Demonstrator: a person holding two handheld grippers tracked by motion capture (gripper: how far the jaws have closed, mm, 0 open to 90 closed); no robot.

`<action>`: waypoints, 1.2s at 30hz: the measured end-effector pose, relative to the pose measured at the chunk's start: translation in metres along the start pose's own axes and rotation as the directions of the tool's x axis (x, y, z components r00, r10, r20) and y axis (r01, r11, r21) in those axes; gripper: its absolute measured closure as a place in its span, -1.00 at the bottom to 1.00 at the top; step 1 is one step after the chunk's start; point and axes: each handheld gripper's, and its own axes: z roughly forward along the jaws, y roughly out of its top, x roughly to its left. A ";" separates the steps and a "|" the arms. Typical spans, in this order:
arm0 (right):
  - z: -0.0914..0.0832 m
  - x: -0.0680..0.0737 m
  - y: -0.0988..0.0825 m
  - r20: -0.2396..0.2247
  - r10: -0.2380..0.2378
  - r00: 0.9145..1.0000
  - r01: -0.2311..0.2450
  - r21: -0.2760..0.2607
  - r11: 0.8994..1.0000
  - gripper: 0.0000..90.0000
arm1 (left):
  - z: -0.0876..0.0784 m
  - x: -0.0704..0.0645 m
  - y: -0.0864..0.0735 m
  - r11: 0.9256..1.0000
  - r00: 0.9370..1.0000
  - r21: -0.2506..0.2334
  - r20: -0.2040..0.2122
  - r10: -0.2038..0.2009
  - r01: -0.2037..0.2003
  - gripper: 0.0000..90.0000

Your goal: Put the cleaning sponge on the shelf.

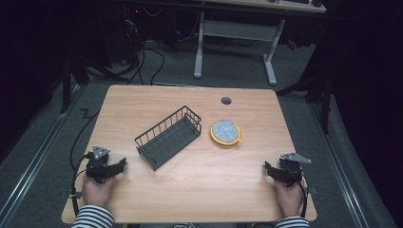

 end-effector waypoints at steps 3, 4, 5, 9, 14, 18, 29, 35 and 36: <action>0.000 0.000 0.000 -0.002 0.000 1.000 0.000 0.000 1.000 -0.22 | 0.000 0.000 0.000 1.000 1.000 0.003 -0.004 0.004 -0.004 -0.43; 0.000 0.000 0.000 -0.002 0.000 1.000 0.000 0.001 1.000 -0.22 | 0.000 -0.001 0.000 1.000 1.000 0.003 -0.004 0.004 -0.004 -0.43; 0.000 0.000 0.000 -0.002 0.001 1.000 -0.001 0.001 1.000 -0.22 | 0.000 -0.001 0.000 1.000 1.000 0.003 -0.004 0.004 -0.004 -0.43; 0.000 0.000 0.000 -0.003 -0.002 1.000 0.002 0.000 1.000 -0.23 | 0.000 0.000 0.000 1.000 1.000 0.001 0.001 0.004 -0.004 -0.42; 0.000 0.000 0.000 -0.005 -0.005 1.000 0.005 0.001 1.000 -0.24 | 0.000 0.003 0.003 1.000 1.000 -0.005 0.019 -0.023 0.023 -0.25; 0.000 0.000 0.000 -0.009 -0.007 1.000 0.007 0.000 1.000 -0.25 | -0.001 0.002 0.008 1.000 0.998 0.003 0.052 -0.030 0.030 -0.25; 0.000 0.001 0.000 -0.013 -0.010 1.000 0.010 0.001 1.000 -0.27 | -0.024 -0.006 0.028 0.998 0.989 -0.059 0.144 -0.021 0.030 -0.16; 0.000 0.001 0.000 -0.013 -0.010 1.000 0.010 0.001 1.000 -0.27 | -0.035 -0.006 0.044 0.995 0.981 -0.088 0.189 -0.035 0.052 -0.18; 0.000 0.001 0.000 -0.012 -0.011 1.000 0.011 0.001 1.000 -0.27 | -0.036 -0.006 0.046 0.995 0.981 -0.090 0.192 -0.032 0.050 -0.18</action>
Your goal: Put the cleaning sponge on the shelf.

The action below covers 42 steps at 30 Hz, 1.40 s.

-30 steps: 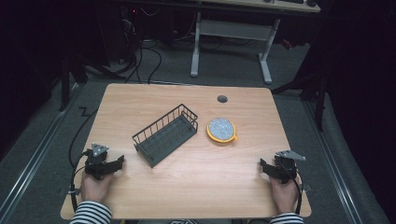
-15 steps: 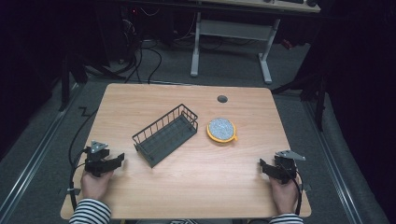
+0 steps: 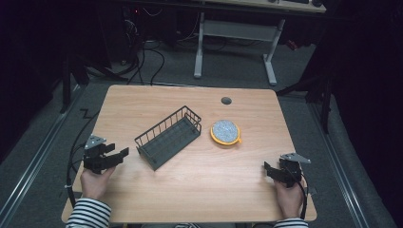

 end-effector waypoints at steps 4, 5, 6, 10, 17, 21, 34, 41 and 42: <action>0.000 0.000 0.000 -0.004 -0.002 1.000 0.002 0.000 1.000 -0.27 | -0.004 -0.004 0.009 1.000 1.000 -0.014 0.005 0.014 -0.014 -0.19; 0.000 0.000 0.000 -0.004 -0.002 1.000 0.002 0.000 1.000 -0.27 | -0.004 -0.004 0.009 1.000 1.000 -0.014 0.005 0.014 -0.014 -0.19; 0.000 0.000 0.000 -0.004 -0.002 1.000 0.002 0.000 1.000 -0.27 | -0.004 -0.005 0.012 1.000 1.000 -0.013 0.010 0.015 -0.015 -0.19; 0.000 0.000 0.000 -0.004 -0.003 1.000 0.003 0.000 1.000 -0.27 | -0.005 -0.009 0.022 1.000 1.000 -0.018 0.019 0.025 -0.024 -0.19; 0.000 0.001 0.000 -0.005 -0.004 1.000 0.004 0.000 1.000 -0.27 | 0.000 -0.015 0.033 0.999 0.998 -0.018 0.044 0.037 -0.036 -0.20; 0.000 0.001 0.000 -0.005 -0.003 1.000 0.003 0.001 1.000 -0.27 | 0.008 -0.023 0.044 0.998 0.996 -0.004 0.061 0.060 -0.060 -0.18; 0.000 0.001 0.000 -0.005 -0.004 1.000 0.004 0.002 1.000 -0.27 | 0.029 -0.028 0.055 0.994 0.991 0.066 0.103 0.083 -0.090 0.03; 0.000 0.000 0.000 -0.006 -0.008 1.000 0.008 0.001 1.000 -0.27 | 0.034 -0.028 0.053 0.990 0.987 0.092 0.130 0.092 -0.105 0.38; 0.000 0.000 0.000 -0.006 -0.007 1.000 0.007 0.001 1.000 -0.27 | 0.034 -0.029 0.053 0.990 0.985 0.094 0.147 0.086 -0.101 0.43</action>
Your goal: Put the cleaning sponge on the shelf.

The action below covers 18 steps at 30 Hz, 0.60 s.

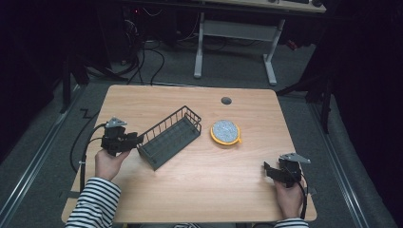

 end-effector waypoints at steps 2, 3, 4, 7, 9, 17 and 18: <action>0.000 0.000 0.000 0.000 0.000 1.000 0.000 0.000 1.000 -0.27 | 0.000 0.000 0.000 1.000 1.000 0.002 0.008 0.001 -0.001 0.49; 0.000 0.000 0.000 0.000 -0.001 1.000 0.001 0.000 1.000 -0.27 | 0.000 -0.001 0.000 1.000 1.000 0.004 0.018 0.005 -0.005 0.53; 0.000 0.000 0.000 0.000 0.000 1.000 0.000 0.000 1.000 -0.27 | 0.000 -0.001 0.000 1.000 1.000 0.007 0.020 0.007 -0.007 0.54; 0.000 0.000 0.000 0.000 -0.002 1.000 0.002 0.000 1.000 -0.27 | -0.001 -0.001 0.000 1.000 1.000 0.010 0.032 0.000 0.000 0.59; 0.000 0.000 0.000 0.000 -0.001 1.000 0.001 0.000 1.000 -0.27 | -0.001 -0.002 0.000 1.000 0.999 0.015 0.037 -0.003 0.003 0.62; 0.000 0.000 0.000 -0.001 -0.004 1.000 0.004 -0.001 1.000 -0.27 | -0.002 -0.014 -0.001 0.999 0.997 0.033 0.065 0.031 -0.033 0.73; 0.000 0.000 0.000 -0.001 -0.003 1.000 0.003 -0.001 1.000 -0.27 | -0.002 -0.016 -0.002 0.999 0.997 0.034 0.067 0.035 -0.038 0.73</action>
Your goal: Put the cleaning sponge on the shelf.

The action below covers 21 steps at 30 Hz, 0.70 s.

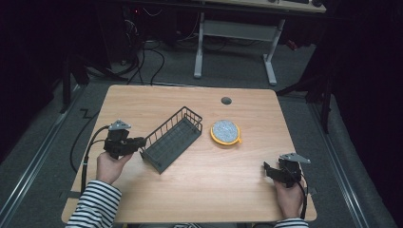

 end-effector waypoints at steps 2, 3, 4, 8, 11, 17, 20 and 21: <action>0.000 0.000 0.000 -0.001 -0.001 1.000 0.001 0.000 1.000 -0.27 | 0.000 -0.002 0.000 1.000 1.000 0.001 0.002 0.004 -0.004 0.76; 0.000 0.000 0.000 -0.001 -0.001 1.000 0.001 0.000 1.000 -0.27 | 0.001 -0.006 -0.001 1.000 1.000 0.004 0.006 0.014 -0.014 0.76; 0.000 0.000 0.000 -0.001 -0.001 1.000 0.001 0.000 1.000 -0.27 | 0.001 -0.006 -0.001 1.000 1.000 0.004 0.006 0.014 -0.014 0.78; 0.000 0.000 0.000 -0.001 -0.001 1.000 0.001 0.000 1.000 -0.27 | 0.003 -0.019 -0.002 0.999 0.999 0.009 0.021 0.044 -0.045 0.83; 0.000 0.000 0.000 -0.002 -0.002 1.000 0.002 0.000 1.000 -0.27 | 0.005 -0.022 -0.003 0.999 0.998 0.012 0.027 0.049 -0.050 0.84; 0.000 0.000 0.000 -0.002 -0.003 1.000 0.003 0.000 1.000 -0.27 | 0.006 -0.032 -0.006 0.998 0.998 0.009 0.037 0.054 -0.054 0.84; 0.000 0.000 0.000 -0.002 -0.003 1.000 0.003 0.000 1.000 -0.27 | 0.006 -0.036 -0.007 0.998 0.997 0.011 0.041 0.063 -0.064 0.83; 0.000 0.000 0.000 -0.002 -0.003 1.000 0.003 0.000 1.000 -0.27 | 0.006 -0.036 -0.007 0.998 0.997 0.011 0.041 0.063 -0.064 0.83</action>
